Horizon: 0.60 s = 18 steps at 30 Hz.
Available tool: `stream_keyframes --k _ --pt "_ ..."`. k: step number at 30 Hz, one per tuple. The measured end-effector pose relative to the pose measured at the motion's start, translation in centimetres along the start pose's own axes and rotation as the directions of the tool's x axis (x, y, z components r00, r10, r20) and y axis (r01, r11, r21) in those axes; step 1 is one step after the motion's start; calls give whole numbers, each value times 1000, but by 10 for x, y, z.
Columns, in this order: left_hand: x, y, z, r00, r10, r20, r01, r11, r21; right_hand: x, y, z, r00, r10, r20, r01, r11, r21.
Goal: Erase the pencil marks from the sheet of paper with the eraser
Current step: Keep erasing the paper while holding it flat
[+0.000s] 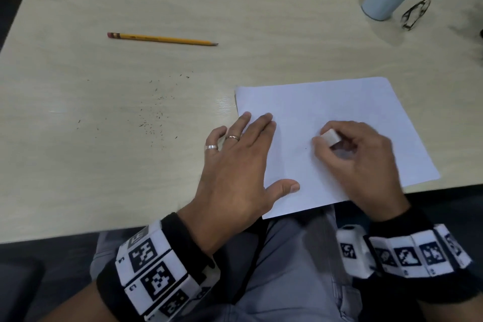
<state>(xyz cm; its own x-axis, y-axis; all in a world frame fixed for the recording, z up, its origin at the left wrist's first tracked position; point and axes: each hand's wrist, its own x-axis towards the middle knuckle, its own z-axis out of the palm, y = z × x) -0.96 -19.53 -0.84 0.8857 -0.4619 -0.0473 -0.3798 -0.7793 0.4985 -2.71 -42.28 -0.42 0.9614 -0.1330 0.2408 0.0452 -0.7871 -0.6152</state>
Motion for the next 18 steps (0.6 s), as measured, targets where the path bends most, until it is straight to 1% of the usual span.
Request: stream_keyframes --k 2,3,6,7,9,11,13,15,16,18 --pt "-1 -1 0 1000 -3 -2 3 1000 3 7 5 -8 999 28 -41 -30 999 -46" --pt "-1 -1 0 1000 -7 3 7 1000 7 6 0 -6 999 14 -40 -16 998 -61" --pt "-2 -2 -1 1000 -14 14 14 1000 12 -10 -25 10 994 -97 40 101 991 -88" --pt "-2 -2 -1 1000 -13 14 12 1000 11 -9 -23 11 994 -102 47 106 991 -84" --pt "-1 -2 -1 1000 -8 12 8 1000 10 3 -3 2 1000 -22 -5 21 997 -68" --pt "-2 -2 -1 1000 -9 5 9 1000 9 12 6 -7 998 20 -62 -27 993 -112" --pt "-2 -2 -2 1000 -6 3 6 1000 9 8 -6 -2 999 -10 -46 4 991 -134" --pt "-2 -2 -1 1000 -11 2 11 1000 20 -6 -22 10 996 -85 21 87 987 -137" --pt "-2 -2 0 1000 -11 0 11 1000 21 -5 -19 11 997 -79 28 82 989 -124" --pt "-1 -2 0 1000 -6 3 6 1000 14 7 1 1 1000 18 -17 -20 993 -112"
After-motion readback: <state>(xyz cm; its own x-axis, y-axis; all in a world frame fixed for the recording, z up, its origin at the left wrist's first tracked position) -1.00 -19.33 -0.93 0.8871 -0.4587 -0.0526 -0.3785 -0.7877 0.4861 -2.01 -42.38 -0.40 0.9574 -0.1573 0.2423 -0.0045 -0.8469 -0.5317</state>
